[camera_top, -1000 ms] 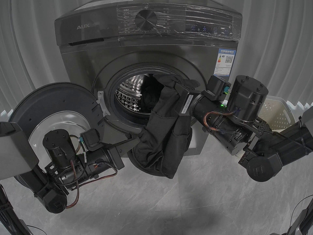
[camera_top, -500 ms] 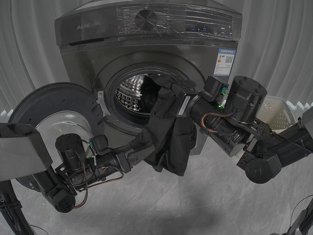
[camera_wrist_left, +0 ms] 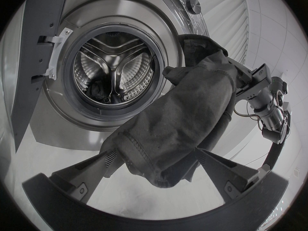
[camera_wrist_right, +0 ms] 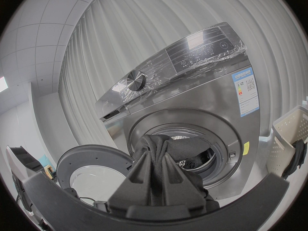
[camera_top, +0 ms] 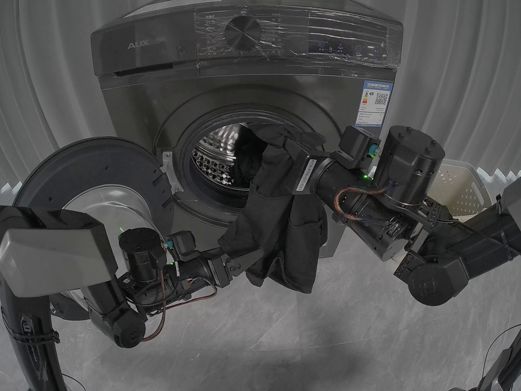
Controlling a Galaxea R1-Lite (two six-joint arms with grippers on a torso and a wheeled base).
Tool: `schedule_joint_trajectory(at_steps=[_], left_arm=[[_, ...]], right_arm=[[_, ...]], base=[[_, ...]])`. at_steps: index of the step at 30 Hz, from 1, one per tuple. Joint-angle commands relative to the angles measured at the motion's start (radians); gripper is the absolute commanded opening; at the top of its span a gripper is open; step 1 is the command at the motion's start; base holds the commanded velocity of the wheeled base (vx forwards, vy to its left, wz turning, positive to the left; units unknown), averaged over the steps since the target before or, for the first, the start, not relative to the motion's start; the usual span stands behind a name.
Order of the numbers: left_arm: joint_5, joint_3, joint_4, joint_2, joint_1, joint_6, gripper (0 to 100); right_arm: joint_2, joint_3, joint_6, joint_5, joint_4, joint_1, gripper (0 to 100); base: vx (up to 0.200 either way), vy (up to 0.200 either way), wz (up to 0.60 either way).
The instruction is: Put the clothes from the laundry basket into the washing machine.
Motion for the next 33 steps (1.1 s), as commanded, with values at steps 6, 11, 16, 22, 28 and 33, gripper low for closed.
schedule_joint_trajectory(at_steps=[6, 11, 16, 22, 28, 33], left_arm=[[0.000, -0.108, 0.006, 0.073, 0.011, -0.004, 100], [-0.003, -0.105, 0.003, 0.068, 0.011, -0.005, 0], [-0.011, -0.112, 0.001, 0.064, 0.011, -0.008, 0], [-0.014, -0.092, -0.002, 0.030, 0.001, -0.004, 0], [-0.023, 0.020, -0.002, -0.121, 0.000, -0.007, 0], [-0.118, 0.174, 0.000, -0.328, 0.009, -0.011, 0]], right_arm=[[-0.004, 0.007, 0.001, 0.000, -0.001, 0.008, 0], [-0.004, 0.005, 0.001, 0.000, -0.001, 0.008, 0], [-0.003, 0.005, 0.001, 0.000, -0.001, 0.011, 0], [0.002, 0.005, 0.001, 0.000, -0.001, 0.011, 0], [0.002, 0.004, 0.001, 0.003, -0.001, -0.002, 0], [0.004, 0.005, 0.001, 0.004, -0.001, -0.007, 0]], base=[[0.000, 0.000, 0.00], [0.000, 0.000, 0.00], [0.000, 0.000, 0.00], [0.000, 0.000, 0.00], [0.000, 0.000, 0.00], [0.000, 0.000, 0.00]])
